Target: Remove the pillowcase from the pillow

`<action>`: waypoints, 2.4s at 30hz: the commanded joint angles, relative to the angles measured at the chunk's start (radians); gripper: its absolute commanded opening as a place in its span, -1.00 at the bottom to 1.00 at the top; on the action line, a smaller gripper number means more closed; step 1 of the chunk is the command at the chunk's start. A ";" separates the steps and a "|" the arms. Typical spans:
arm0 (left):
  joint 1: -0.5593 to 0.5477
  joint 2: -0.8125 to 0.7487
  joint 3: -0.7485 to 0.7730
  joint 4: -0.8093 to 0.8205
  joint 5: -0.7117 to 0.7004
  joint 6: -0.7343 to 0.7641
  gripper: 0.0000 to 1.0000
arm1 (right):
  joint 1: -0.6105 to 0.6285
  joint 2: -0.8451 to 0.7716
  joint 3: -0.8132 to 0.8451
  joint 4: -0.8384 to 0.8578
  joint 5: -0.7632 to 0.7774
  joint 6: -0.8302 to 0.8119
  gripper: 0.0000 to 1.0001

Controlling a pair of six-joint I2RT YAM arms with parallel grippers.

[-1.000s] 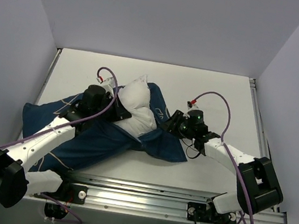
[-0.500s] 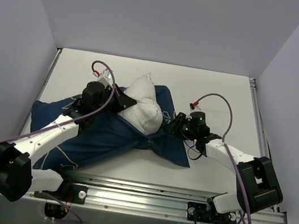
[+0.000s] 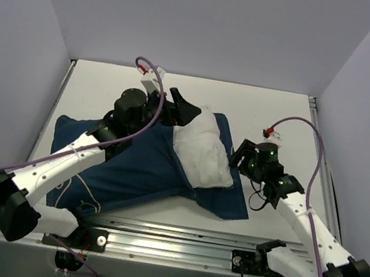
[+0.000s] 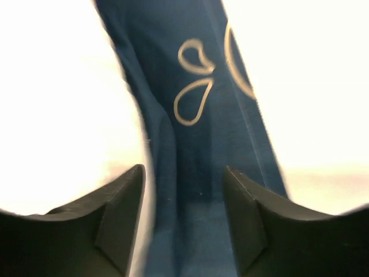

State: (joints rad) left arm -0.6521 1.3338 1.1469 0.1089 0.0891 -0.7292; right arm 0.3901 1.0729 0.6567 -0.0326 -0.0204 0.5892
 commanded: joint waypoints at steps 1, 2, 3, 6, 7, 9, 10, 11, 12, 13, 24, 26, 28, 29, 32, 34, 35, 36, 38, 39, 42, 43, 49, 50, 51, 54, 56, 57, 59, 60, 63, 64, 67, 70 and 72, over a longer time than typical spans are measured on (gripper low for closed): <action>-0.023 -0.115 0.014 -0.102 -0.139 0.086 0.72 | 0.001 -0.108 0.112 -0.193 0.163 -0.068 0.19; -0.030 -0.134 0.010 -0.159 -0.194 0.086 0.78 | 0.001 -0.146 0.127 -0.217 0.172 -0.075 0.25; -0.032 -0.156 0.005 -0.201 -0.222 0.086 0.87 | 0.001 -0.162 0.159 -0.263 0.186 -0.083 0.30; -0.038 -0.225 -0.015 -0.406 -0.345 0.071 0.94 | 0.003 -0.206 0.223 -0.331 0.212 -0.121 0.47; -0.040 -0.241 -0.022 -0.508 -0.373 0.059 0.94 | 0.003 -0.214 0.236 -0.340 0.206 -0.133 0.56; -0.043 -0.291 -0.067 -0.592 -0.431 0.021 0.94 | 0.006 -0.228 0.254 -0.337 0.124 -0.172 0.64; -0.043 -0.306 -0.087 -0.654 -0.439 0.004 0.94 | 0.006 -0.228 0.259 -0.331 0.084 -0.180 0.71; -0.043 -0.333 -0.108 -0.678 -0.442 -0.019 0.94 | 0.007 -0.217 0.258 -0.326 0.044 -0.189 0.72; -0.043 -0.346 -0.154 -0.692 -0.442 -0.030 0.94 | 0.009 -0.209 0.253 -0.311 -0.043 -0.193 0.74; -0.044 -0.364 -0.182 -0.710 -0.440 -0.057 0.94 | 0.010 -0.202 0.232 -0.299 -0.079 -0.193 0.77; 0.002 -0.188 -0.339 -0.462 -0.393 -0.047 0.93 | 0.159 -0.076 0.023 -0.118 -0.269 -0.143 0.84; 0.041 -0.075 -0.256 -0.388 -0.341 0.008 0.93 | 0.219 -0.090 -0.002 -0.093 -0.266 -0.095 0.77; 0.063 0.035 -0.195 -0.309 -0.292 0.045 0.93 | 0.301 -0.108 -0.034 -0.050 -0.251 -0.056 0.62; 0.075 0.068 -0.126 -0.283 -0.246 0.056 0.93 | 0.332 -0.111 -0.043 -0.024 -0.216 -0.008 0.58; 0.077 0.182 0.015 -0.203 -0.194 0.100 0.94 | 0.464 -0.104 -0.071 0.023 -0.130 0.082 0.51; 0.075 0.228 0.062 -0.151 -0.128 0.119 0.94 | 0.524 -0.082 -0.075 0.069 -0.090 0.115 0.49; 0.075 0.232 0.076 -0.132 -0.115 0.126 0.94 | 0.580 -0.073 -0.074 0.094 -0.073 0.127 0.49; 0.075 0.232 0.082 -0.083 -0.101 0.132 0.94 | 0.604 -0.059 -0.068 0.099 -0.034 0.138 0.49; 0.075 0.199 0.068 -0.063 -0.101 0.149 0.94 | 0.641 -0.019 -0.028 0.068 0.012 0.130 0.49; 0.074 0.177 0.033 -0.055 -0.104 0.151 0.94 | 0.661 -0.008 -0.010 0.042 0.102 0.126 0.50; 0.074 0.059 -0.048 -0.070 -0.147 0.155 0.94 | 0.670 0.007 0.058 -0.082 0.230 0.133 0.52; 0.072 -0.017 -0.115 -0.078 -0.178 0.155 0.94 | 0.671 -0.002 0.069 -0.104 0.294 0.149 0.54; 0.062 -0.360 -0.352 -0.207 -0.279 0.128 0.94 | 0.714 -0.025 0.122 -0.142 0.405 0.164 0.75; 0.060 -0.396 -0.405 -0.224 -0.288 0.122 0.94 | 0.728 -0.018 0.132 -0.142 0.410 0.167 0.77; 0.058 -0.431 -0.430 -0.248 -0.284 0.116 0.94 | 0.742 -0.008 0.151 -0.142 0.419 0.175 0.82; 0.054 -0.565 -0.513 -0.293 -0.261 0.088 0.94 | 0.834 0.056 0.197 -0.151 0.488 0.211 0.90; 0.052 -0.600 -0.558 -0.325 -0.258 0.065 0.93 | 0.915 0.137 0.231 -0.185 0.566 0.262 0.93; 0.052 -0.629 -0.572 -0.353 -0.265 0.060 0.93 | 0.941 0.171 0.276 -0.203 0.598 0.282 0.97; 0.054 -0.659 -0.598 -0.374 -0.275 0.044 0.92 | 1.005 0.275 0.325 -0.290 0.672 0.346 0.99; 0.054 -0.683 -0.622 -0.389 -0.294 0.039 0.92 | 1.020 0.312 0.349 -0.315 0.724 0.388 0.99; 0.055 -0.715 -0.653 -0.419 -0.318 0.013 0.92 | 1.046 0.430 0.425 -0.351 0.744 0.412 1.00; 0.055 -0.720 -0.659 -0.422 -0.325 -0.004 0.92 | 1.047 0.467 0.435 -0.348 0.744 0.416 1.00; 0.055 -0.736 -0.691 -0.431 -0.325 -0.027 0.91 | 1.044 0.519 0.461 -0.342 0.761 0.428 1.00; 0.055 -0.755 -0.719 -0.433 -0.315 -0.047 0.91 | 1.014 0.564 0.481 -0.326 0.757 0.422 1.00; 0.055 -0.765 -0.731 -0.428 -0.308 -0.052 0.91 | 0.980 0.579 0.472 -0.303 0.749 0.417 1.00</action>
State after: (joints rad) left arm -0.5953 0.5880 0.4263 -0.3195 -0.2111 -0.7502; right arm 1.4139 1.6421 1.0985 -0.3199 0.6468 0.9733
